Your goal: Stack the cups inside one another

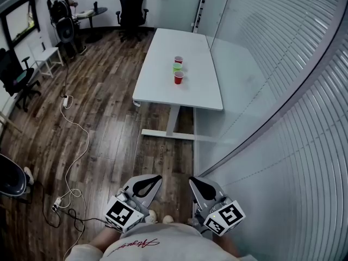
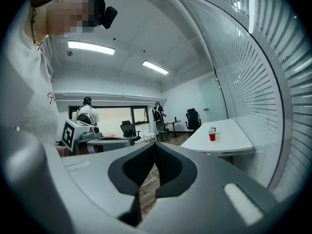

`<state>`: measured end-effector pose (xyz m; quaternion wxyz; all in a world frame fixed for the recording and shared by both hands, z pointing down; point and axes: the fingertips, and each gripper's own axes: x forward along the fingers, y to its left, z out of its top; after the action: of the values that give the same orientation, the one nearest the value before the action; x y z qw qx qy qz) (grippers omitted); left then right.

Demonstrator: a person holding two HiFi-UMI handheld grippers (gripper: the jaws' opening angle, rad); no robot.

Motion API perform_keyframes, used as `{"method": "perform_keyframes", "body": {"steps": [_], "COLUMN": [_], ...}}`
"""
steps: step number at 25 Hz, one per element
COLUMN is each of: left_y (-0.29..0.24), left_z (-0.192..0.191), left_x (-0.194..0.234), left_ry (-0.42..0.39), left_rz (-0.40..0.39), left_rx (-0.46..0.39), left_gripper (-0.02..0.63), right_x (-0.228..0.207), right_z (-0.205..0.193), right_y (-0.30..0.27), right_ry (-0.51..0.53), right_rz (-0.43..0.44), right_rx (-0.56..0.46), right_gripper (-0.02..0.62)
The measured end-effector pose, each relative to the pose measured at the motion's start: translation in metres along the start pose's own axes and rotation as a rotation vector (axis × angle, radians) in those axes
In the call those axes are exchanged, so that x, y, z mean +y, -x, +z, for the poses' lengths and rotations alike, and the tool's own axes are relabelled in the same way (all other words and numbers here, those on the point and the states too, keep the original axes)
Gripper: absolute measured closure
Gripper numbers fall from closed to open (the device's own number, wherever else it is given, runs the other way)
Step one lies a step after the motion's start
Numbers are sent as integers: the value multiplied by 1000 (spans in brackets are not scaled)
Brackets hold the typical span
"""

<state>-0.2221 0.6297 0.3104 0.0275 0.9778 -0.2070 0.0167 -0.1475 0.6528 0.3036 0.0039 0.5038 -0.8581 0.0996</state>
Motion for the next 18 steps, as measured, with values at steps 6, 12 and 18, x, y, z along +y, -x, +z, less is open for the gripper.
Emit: {"method": "perform_keyframes", "body": {"steps": [6, 12, 18], "left_y": [9, 12, 6], "left_z": [-11, -10, -7], "left_x": [14, 17, 13], "left_ry": [9, -24, -21], "left_rz": [5, -32, -74], "left_rx": [40, 12, -1], "left_gripper": [611, 611, 611], "right_x": [8, 11, 6], "right_z": [-7, -3, -12], "right_y": [-11, -14, -3], "right_ry": [-5, 7, -5], "right_rz": [-16, -45, -99], "right_rx": [8, -26, -11], "right_gripper": [595, 595, 595]}}
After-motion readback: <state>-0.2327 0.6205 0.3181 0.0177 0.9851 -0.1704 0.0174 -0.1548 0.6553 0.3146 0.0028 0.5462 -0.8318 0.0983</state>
